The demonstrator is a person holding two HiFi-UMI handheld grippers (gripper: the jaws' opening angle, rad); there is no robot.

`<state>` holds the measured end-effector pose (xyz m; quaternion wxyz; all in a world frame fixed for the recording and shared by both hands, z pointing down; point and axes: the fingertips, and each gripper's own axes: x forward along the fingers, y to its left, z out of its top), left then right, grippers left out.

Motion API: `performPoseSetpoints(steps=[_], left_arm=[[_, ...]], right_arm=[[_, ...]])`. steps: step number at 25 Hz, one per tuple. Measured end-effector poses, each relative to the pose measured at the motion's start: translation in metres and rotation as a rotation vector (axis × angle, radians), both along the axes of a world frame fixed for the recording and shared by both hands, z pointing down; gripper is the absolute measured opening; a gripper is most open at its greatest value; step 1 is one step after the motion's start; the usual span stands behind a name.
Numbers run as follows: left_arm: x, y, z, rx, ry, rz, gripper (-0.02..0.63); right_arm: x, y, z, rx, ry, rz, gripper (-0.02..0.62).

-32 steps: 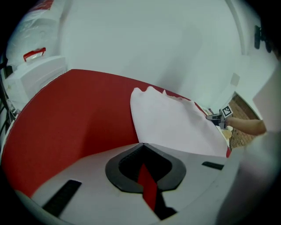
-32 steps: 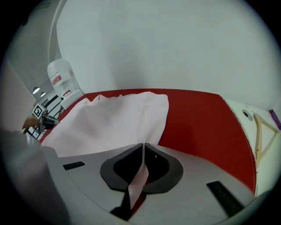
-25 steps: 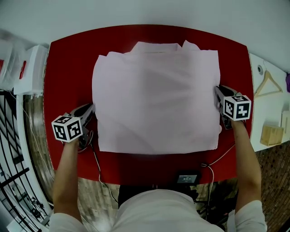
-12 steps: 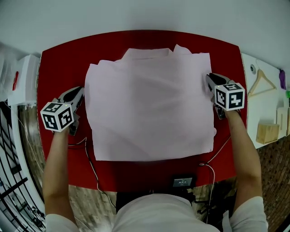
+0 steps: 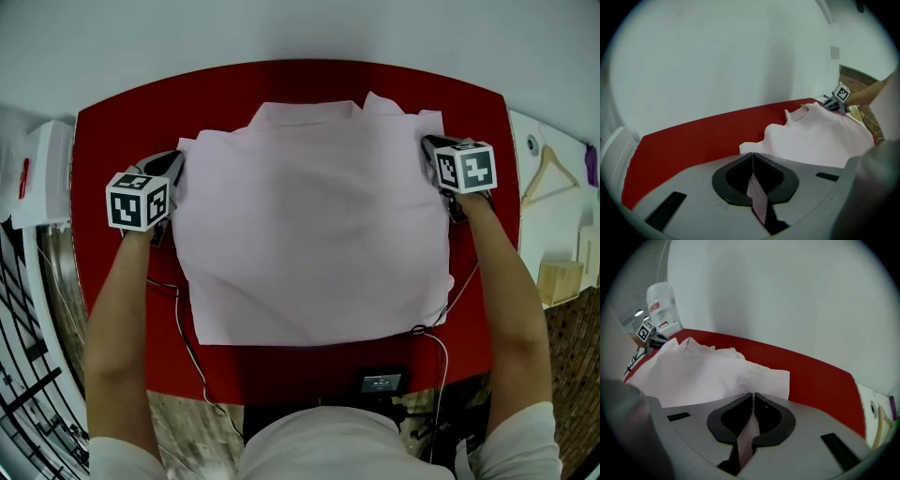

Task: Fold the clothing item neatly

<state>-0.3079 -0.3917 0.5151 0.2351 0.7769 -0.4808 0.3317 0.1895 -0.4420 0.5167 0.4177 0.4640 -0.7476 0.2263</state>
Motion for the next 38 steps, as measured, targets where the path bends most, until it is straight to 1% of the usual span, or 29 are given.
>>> performPoseSetpoints(steps=[2, 5, 7, 9, 11, 13, 15, 18, 20, 24, 31, 38], left_arm=[[0.0, -0.002, 0.007, -0.016, -0.032, 0.018, 0.008], [-0.006, -0.008, 0.01, -0.029, -0.054, 0.007, 0.006], [-0.011, -0.012, 0.01, -0.035, -0.082, 0.003, 0.006], [-0.014, -0.014, 0.011, -0.037, -0.103, 0.008, 0.006], [-0.015, -0.015, 0.011, -0.035, -0.102, 0.005, 0.006], [-0.016, -0.016, 0.011, -0.031, -0.094, -0.006, 0.006], [-0.016, -0.016, 0.011, -0.025, -0.079, -0.022, 0.006], [-0.018, -0.014, 0.005, -0.007, -0.034, -0.064, 0.006], [-0.016, -0.009, -0.003, 0.011, -0.005, -0.073, 0.008], [-0.016, 0.005, -0.017, 0.038, 0.038, -0.077, 0.008], [-0.015, 0.045, -0.038, 0.06, 0.112, -0.071, 0.008], [-0.005, 0.102, -0.038, 0.036, 0.17, -0.021, 0.008]], right_arm=[[0.0, -0.001, -0.002, -0.008, -0.01, -0.008, 0.028], [0.009, -0.003, 0.0, -0.02, 0.024, -0.016, 0.023], [0.021, -0.003, 0.005, -0.029, 0.038, 0.005, 0.018], [0.029, -0.001, -0.003, -0.025, 0.061, 0.05, 0.017], [0.033, -0.001, -0.005, -0.02, 0.063, 0.077, 0.017], [0.034, -0.002, 0.001, -0.022, 0.059, 0.077, 0.017], [0.033, -0.003, 0.0, -0.012, 0.087, 0.072, 0.017], [0.034, -0.004, -0.013, 0.063, 0.144, 0.076, 0.02], [0.034, -0.002, -0.019, 0.108, 0.143, 0.062, 0.02], [0.027, 0.009, -0.033, 0.136, 0.123, 0.043, 0.02], [0.025, 0.049, -0.049, 0.143, 0.106, 0.065, 0.02], [0.024, 0.106, -0.045, 0.105, 0.105, 0.1, 0.02]])
